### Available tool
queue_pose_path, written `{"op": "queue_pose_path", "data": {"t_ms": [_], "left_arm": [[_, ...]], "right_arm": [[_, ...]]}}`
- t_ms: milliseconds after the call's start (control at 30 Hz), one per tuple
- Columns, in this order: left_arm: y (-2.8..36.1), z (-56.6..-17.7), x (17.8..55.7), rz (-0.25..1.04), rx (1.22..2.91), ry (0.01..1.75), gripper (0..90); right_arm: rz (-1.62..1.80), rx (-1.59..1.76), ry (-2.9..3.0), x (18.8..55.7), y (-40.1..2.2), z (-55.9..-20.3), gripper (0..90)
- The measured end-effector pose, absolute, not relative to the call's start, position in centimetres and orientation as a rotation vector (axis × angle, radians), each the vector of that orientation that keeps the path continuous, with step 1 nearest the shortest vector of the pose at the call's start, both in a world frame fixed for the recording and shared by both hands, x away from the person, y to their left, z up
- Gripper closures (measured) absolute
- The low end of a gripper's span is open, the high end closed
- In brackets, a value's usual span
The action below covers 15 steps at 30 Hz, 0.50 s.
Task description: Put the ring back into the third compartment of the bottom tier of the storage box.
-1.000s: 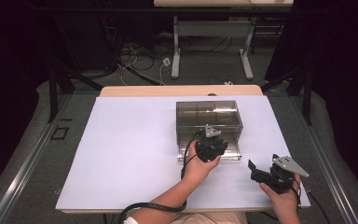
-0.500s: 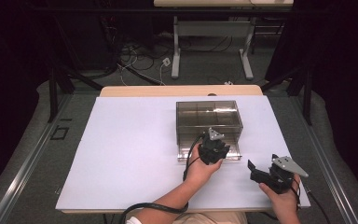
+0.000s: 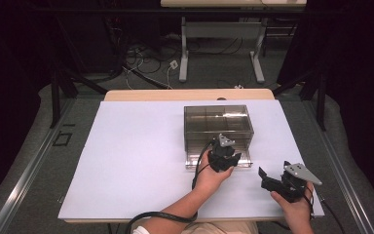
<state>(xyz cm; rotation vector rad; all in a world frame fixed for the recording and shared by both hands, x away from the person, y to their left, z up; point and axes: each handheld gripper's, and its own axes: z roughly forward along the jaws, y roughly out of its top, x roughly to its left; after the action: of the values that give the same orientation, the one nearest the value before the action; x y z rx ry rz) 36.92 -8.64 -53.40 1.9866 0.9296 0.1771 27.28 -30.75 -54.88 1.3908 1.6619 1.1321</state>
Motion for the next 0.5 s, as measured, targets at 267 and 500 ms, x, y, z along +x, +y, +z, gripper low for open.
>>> {"op": "queue_pose_path", "data": {"t_ms": [267, 500], "left_arm": [[-8.26, -53.39, 36.95, 0.173, 1.978, 0.930, 60.6], [-7.82, -53.20, 36.79, 0.195, 1.962, 0.932, 56.6]], "right_arm": [[1.133, 1.392, 1.666, 27.28, -30.71, -54.89, 5.1], [1.131, 1.393, 1.668, 27.27, -30.72, -54.88, 5.1]]}}
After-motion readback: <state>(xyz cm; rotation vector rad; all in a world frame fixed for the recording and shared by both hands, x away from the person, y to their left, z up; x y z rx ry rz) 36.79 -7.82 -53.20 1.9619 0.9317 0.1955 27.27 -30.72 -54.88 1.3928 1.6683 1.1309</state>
